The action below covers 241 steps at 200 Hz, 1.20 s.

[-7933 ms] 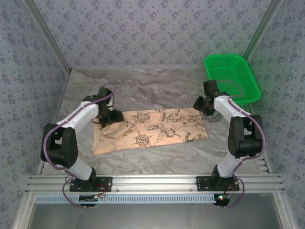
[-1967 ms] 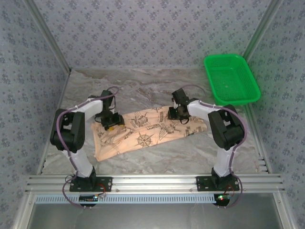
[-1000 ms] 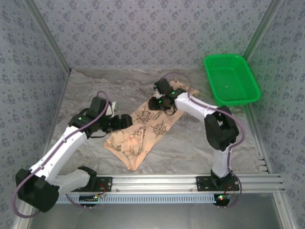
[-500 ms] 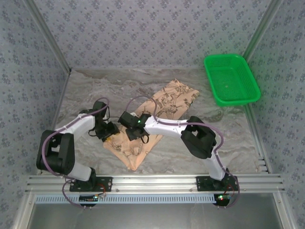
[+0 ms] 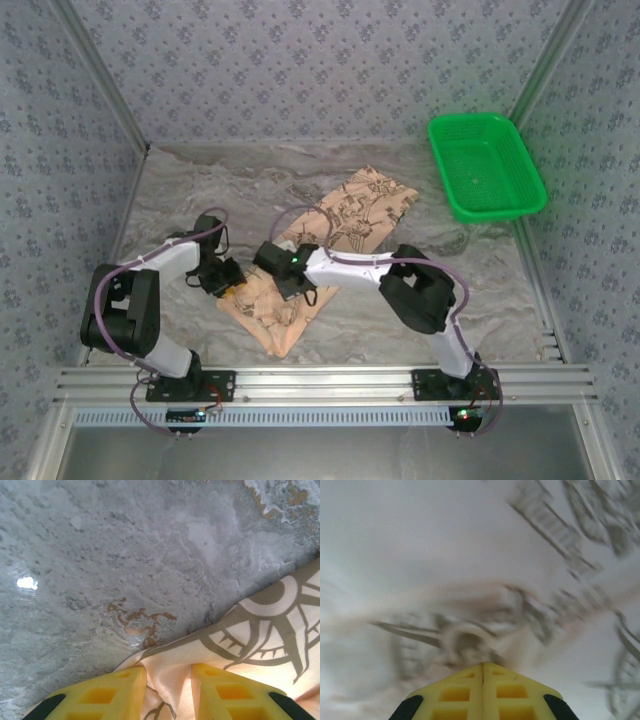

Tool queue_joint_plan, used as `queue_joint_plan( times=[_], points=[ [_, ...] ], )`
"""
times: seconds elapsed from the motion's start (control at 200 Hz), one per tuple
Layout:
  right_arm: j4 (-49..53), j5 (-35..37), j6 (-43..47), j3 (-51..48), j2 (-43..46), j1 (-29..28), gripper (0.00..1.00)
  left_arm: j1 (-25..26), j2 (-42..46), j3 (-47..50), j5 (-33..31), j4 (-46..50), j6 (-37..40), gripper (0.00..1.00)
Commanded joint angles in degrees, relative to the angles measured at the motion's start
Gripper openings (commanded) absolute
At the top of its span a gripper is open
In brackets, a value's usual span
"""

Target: Fold the inside-out t-shirt

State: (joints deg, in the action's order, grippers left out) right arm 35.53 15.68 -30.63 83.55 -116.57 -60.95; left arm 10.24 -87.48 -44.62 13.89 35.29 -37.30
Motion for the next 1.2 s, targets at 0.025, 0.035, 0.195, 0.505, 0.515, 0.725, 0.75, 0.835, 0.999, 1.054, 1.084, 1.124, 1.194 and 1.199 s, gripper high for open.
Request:
queue_joint_plan(
  times=[0.025, 0.035, 0.195, 0.505, 0.515, 0.725, 0.75, 0.835, 0.999, 1.054, 1.084, 1.124, 1.194, 1.199],
  points=[
    [-2.90, -6.35, 4.33, -6.26, 9.28, 2.71, 0.15, -0.13, -2.06, 3.59, -0.27, 0.00, 1.23, 0.32],
    [-2.92, -7.28, 4.87, -6.06, 9.51, 2.75, 0.19, -0.09, -1.96, 3.62, -0.22, -0.01, 1.25, 0.31],
    [-4.84, -7.77, 9.70, -0.79, 8.02, -0.38, 0.49, -0.29, -1.69, 5.00, 0.85, -0.87, 0.68, 0.32],
    [-2.55, -3.70, 11.38, 10.59, -4.39, -2.71, 0.50, -0.96, -0.85, 5.34, 1.60, -1.23, -0.11, 0.32],
    [-2.34, -3.48, 11.38, 10.83, -4.74, -2.87, 0.50, -0.98, -0.85, 5.38, 1.58, -1.20, -0.11, 0.32],
    [0.37, 1.39, 10.42, 10.23, -6.94, -3.99, 0.26, -1.44, -0.87, 5.59, 1.44, -1.01, 0.10, 0.32],
    [0.50, 2.10, 10.18, 9.79, -6.64, -4.00, 0.15, -1.61, -0.91, 5.68, 1.45, -1.05, 0.25, 0.32],
    [0.58, 4.66, 9.74, 7.20, -4.48, -3.94, 0.03, -2.36, -0.83, 5.91, 1.49, -0.84, 0.60, 0.32],
    [-0.82, 5.54, 11.33, -3.09, 4.49, -2.89, 0.02, -3.20, -0.03, 6.36, 1.64, -0.50, 0.65, 0.32],
    [-3.65, 6.80, 11.56, -9.06, 8.79, -2.20, 0.03, -3.21, 0.19, 6.31, 1.66, -0.22, 0.90, 0.32],
    [-4.47, 6.91, 11.52, -11.98, 10.66, -1.41, 0.04, -3.29, 0.23, 6.32, 1.74, -0.13, 1.08, 0.32],
    [-5.84, 6.63, 11.07, -17.02, 13.43, 0.13, 0.08, -3.30, 0.28, 6.32, 1.90, 0.08, 1.14, 0.32],
    [-7.16, 3.32, 10.65, -22.16, 16.46, 3.07, 0.31, -3.38, 0.77, 6.13, 3.34, 0.42, 1.18, 0.32],
    [-7.15, 3.09, 10.71, -22.40, 16.68, 3.27, 0.33, -3.34, 0.84, 6.13, 3.47, 0.45, 1.18, 0.32]
  ],
)
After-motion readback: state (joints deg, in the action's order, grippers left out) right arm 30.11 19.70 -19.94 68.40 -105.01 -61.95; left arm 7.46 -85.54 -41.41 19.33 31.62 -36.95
